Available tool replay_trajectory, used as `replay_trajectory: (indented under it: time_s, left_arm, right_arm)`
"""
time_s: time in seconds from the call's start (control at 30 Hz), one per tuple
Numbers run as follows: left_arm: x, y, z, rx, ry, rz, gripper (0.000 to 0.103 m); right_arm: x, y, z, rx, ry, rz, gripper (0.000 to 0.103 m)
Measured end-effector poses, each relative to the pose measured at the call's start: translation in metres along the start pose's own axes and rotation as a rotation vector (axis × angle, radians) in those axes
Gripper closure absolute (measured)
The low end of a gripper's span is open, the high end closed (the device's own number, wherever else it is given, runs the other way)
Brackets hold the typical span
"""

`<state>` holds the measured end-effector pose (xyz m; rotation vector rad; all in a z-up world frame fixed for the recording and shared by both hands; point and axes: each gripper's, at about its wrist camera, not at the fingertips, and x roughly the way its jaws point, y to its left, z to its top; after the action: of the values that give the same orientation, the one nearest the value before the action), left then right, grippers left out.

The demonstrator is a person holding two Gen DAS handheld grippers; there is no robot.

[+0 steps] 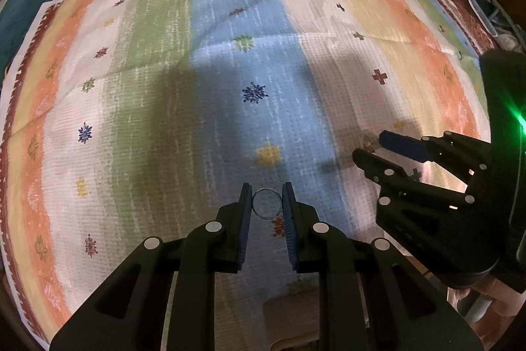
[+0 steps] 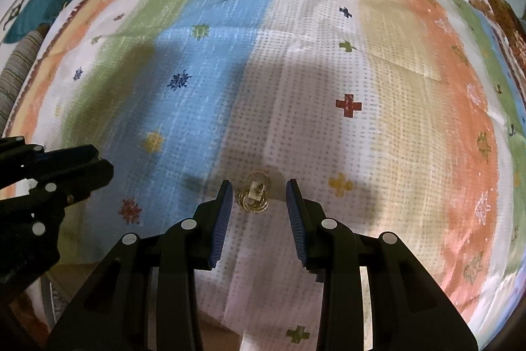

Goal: Organize jewelry
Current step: 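Lift the ring and gold charm and carry both toward the tin box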

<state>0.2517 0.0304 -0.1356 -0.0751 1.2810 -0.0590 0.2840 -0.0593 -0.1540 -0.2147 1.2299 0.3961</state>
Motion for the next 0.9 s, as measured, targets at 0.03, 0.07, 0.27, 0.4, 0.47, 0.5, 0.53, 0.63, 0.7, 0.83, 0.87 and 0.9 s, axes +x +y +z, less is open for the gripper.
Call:
replay_trajectory:
  time_s: [0.03,0.07,0.27,0.4,0.47,0.5,0.53,0.63,0.7,0.83,0.87,0.9]
  left_arm:
    - [0.001,-0.001,0.000,0.002,0.001,0.000,0.085]
    - [0.001,-0.002,0.001,0.005,0.002,0.000,0.085]
    - [0.001,0.000,0.001,-0.001,0.003,0.004,0.085]
    - [-0.001,0.002,0.002,-0.007,-0.002,0.003,0.085]
    - [-0.002,0.002,0.002,-0.009,-0.006,0.003,0.085]
    - [-0.003,0.002,0.002,-0.010,-0.008,0.002,0.085]
    - [-0.004,0.002,0.002,-0.009,-0.010,0.001,0.085]
    - [-0.008,0.003,0.001,-0.011,-0.017,-0.002,0.085]
    - [-0.011,0.003,0.000,-0.012,-0.022,-0.005,0.085]
    - [-0.018,0.003,-0.001,-0.015,-0.034,-0.012,0.085]
    - [-0.020,0.002,-0.001,-0.016,-0.038,-0.014,0.085]
    - [-0.022,0.002,-0.001,-0.017,-0.042,-0.015,0.085]
  right_arm:
    - [0.001,0.001,0.000,-0.004,-0.002,-0.002,0.069]
    - [0.001,0.002,0.000,-0.008,-0.006,-0.005,0.069]
    - [0.003,0.002,0.002,0.011,-0.008,0.014,0.080]
    - [0.003,0.000,0.002,0.014,-0.001,0.017,0.087]
    - [0.003,0.000,0.002,0.018,0.001,0.018,0.088]
    - [0.002,0.000,0.002,0.019,0.002,0.020,0.088]
    - [0.001,0.000,0.001,0.020,0.002,0.020,0.089]
    - [-0.004,0.001,-0.002,0.021,-0.005,0.016,0.090]
    - [-0.007,0.003,-0.003,0.017,-0.011,0.015,0.090]
    - [-0.016,0.006,-0.005,0.011,-0.026,0.014,0.090]
    - [-0.019,0.007,-0.006,0.011,-0.031,0.012,0.090]
    - [-0.021,0.007,-0.007,0.011,-0.034,0.012,0.090]
